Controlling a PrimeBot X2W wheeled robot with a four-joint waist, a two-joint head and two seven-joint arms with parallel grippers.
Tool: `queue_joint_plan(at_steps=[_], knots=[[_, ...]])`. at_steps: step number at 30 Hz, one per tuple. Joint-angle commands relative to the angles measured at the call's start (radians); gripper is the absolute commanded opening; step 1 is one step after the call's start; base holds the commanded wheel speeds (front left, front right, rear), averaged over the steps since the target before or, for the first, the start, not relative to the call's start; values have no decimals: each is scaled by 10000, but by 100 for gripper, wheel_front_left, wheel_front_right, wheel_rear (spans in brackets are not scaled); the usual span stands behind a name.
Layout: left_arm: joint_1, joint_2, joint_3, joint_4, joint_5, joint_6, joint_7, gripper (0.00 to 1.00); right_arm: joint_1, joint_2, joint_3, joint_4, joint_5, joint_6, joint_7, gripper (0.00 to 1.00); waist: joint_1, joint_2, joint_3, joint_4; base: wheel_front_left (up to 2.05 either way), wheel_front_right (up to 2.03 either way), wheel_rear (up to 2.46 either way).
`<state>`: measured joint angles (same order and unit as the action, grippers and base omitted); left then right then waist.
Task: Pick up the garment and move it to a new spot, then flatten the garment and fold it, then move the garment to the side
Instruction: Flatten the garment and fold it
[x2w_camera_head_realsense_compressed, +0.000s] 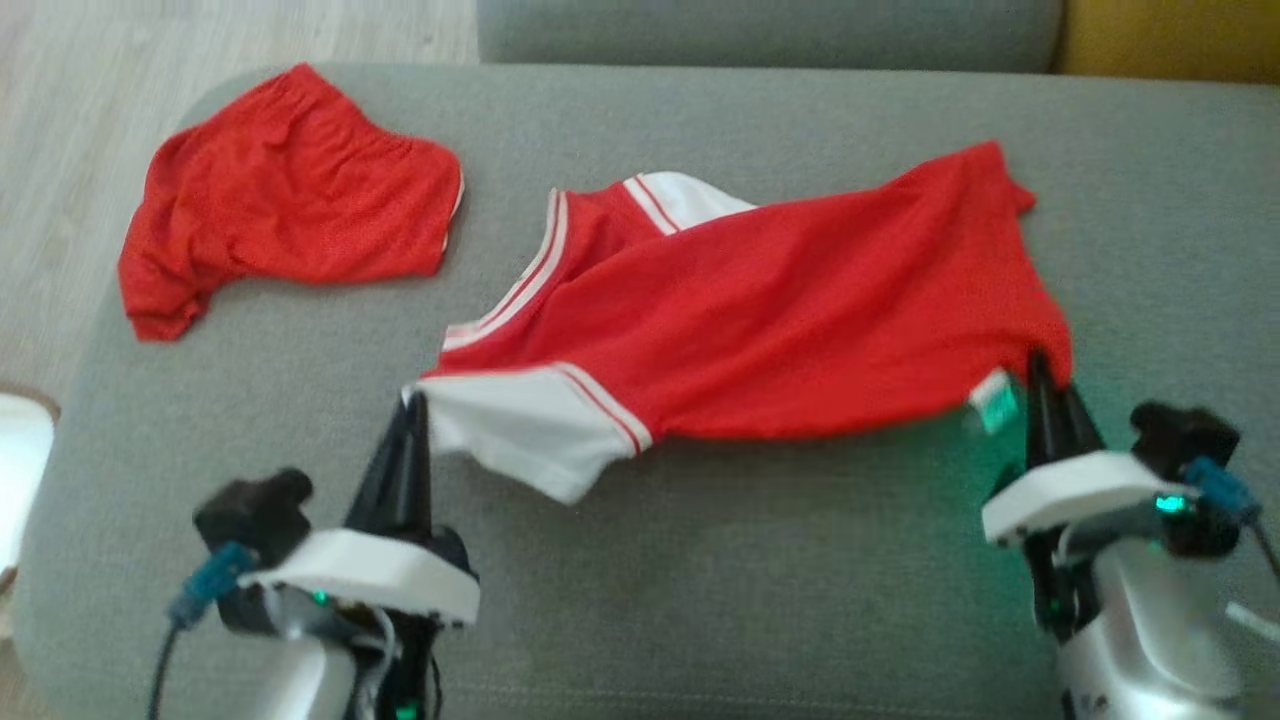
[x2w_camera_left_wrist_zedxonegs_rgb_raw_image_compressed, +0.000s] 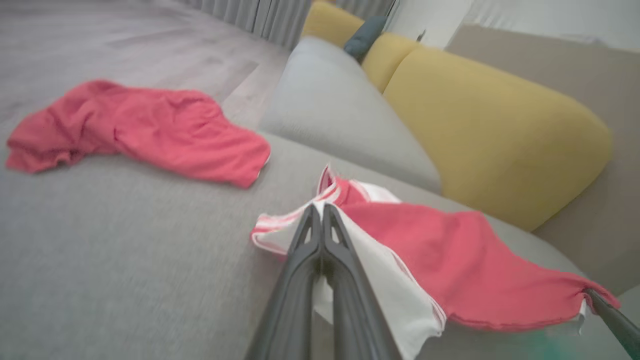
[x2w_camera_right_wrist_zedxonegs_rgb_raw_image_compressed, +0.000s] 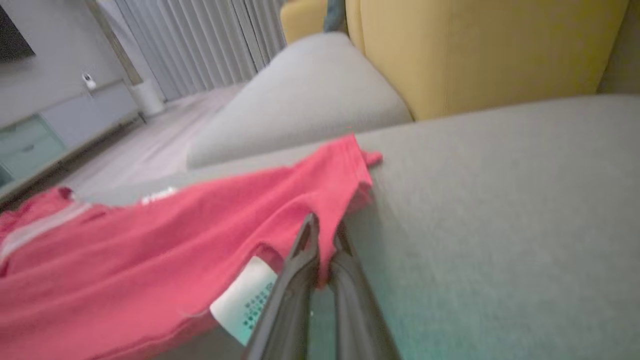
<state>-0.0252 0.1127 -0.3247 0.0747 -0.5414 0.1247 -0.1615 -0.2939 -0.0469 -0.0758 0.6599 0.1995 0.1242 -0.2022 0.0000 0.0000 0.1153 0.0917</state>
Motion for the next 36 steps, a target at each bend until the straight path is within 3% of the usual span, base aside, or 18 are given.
queue_joint_plan(at_steps=[1,10,19,28,36], knots=[[-718,200,477,-758,-18,-49,-119,0,-492,-33,383,-920,116,65,-274,0,0,0,-337,-251,0,0,0],[-1857,1132,931,-3624,559,80,297,0,212,-33,218,-5425,-5,65,-399,0,0,0,-1261,-866,0,0,0],[-3035,2131,1252,-6650,1365,290,1544,0,1020,-33,-322,-10063,-421,65,823,0,0,0,-1362,-1208,0,0,0],[-4856,2565,1292,-6688,1444,49,2576,0,919,-33,-717,-11455,-504,65,1770,0,0,0,-746,-1262,0,0,0],[-7721,2627,901,-3899,1508,-712,2850,0,-1176,-85,-203,-9853,-533,65,2310,0,0,0,929,-1191,0,0,0]])
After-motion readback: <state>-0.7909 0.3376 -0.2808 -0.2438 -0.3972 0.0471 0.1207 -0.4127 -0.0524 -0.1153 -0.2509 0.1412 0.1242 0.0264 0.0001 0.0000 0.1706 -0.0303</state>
